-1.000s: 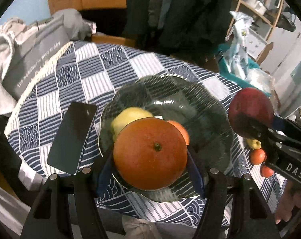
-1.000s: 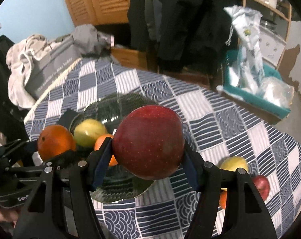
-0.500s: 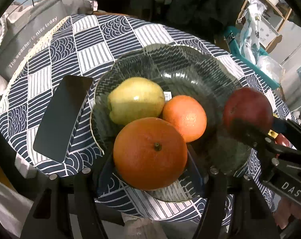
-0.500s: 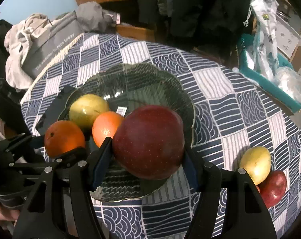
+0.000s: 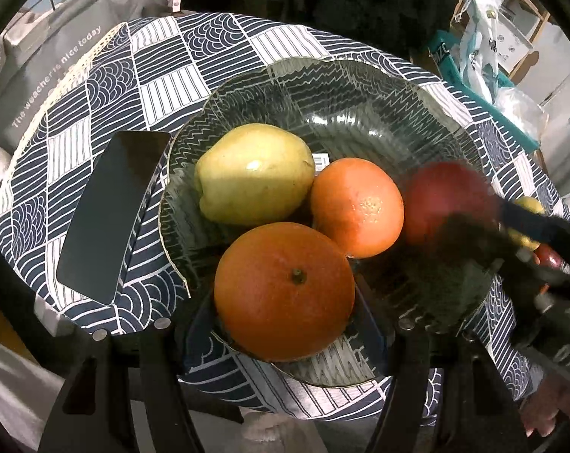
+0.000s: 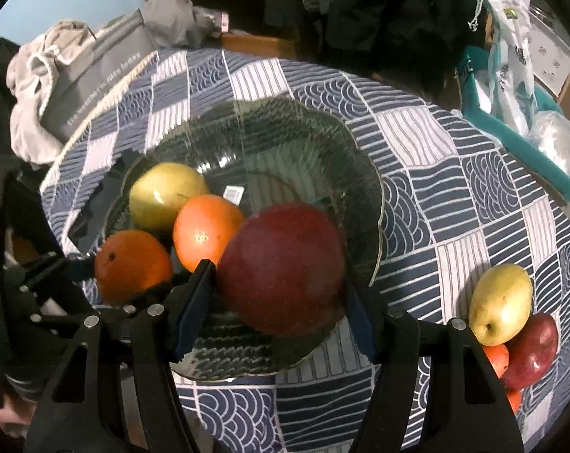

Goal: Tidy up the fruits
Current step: 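Open the left tool over the bowl while the right tool releases the red apple into it, then withdraw both tools from the bowl toward the remaining loose fruit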

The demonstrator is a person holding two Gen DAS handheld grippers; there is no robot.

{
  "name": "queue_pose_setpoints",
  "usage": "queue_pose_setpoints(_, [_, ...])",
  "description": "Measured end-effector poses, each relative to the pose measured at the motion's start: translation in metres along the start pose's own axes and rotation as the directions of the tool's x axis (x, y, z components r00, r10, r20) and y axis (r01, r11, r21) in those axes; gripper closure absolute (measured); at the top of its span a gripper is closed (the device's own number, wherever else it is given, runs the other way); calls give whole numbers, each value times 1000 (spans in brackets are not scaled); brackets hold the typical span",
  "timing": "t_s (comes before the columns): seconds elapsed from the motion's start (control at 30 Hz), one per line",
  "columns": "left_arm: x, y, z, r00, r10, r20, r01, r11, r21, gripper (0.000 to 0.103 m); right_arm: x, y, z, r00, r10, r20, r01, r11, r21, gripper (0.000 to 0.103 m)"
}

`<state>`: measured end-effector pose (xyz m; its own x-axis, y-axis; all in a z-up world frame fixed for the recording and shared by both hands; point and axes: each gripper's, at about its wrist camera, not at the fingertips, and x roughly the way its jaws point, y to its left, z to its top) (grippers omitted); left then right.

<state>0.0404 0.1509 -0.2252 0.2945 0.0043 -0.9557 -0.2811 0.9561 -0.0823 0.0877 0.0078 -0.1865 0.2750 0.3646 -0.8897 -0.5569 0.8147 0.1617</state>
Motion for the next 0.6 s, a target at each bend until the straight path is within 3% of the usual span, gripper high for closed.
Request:
queue_pose_setpoints(0.1, [-4, 0, 1, 1000, 18, 17, -18, 1000, -4, 31, -9, 0, 4, 1000, 4, 27, -4, 1000, 3, 37])
queue_pose_setpoints(0.23, [-20, -1, 2, 998, -18, 57, 19, 1000, -14, 24, -19, 0, 7, 998, 3, 55, -4, 1000, 8, 37])
queue_pose_setpoints(0.6, [-61, -18, 6, 983, -34, 178, 31, 999, 20, 24, -54, -5, 8, 984, -92, 152, 90, 996, 15, 37])
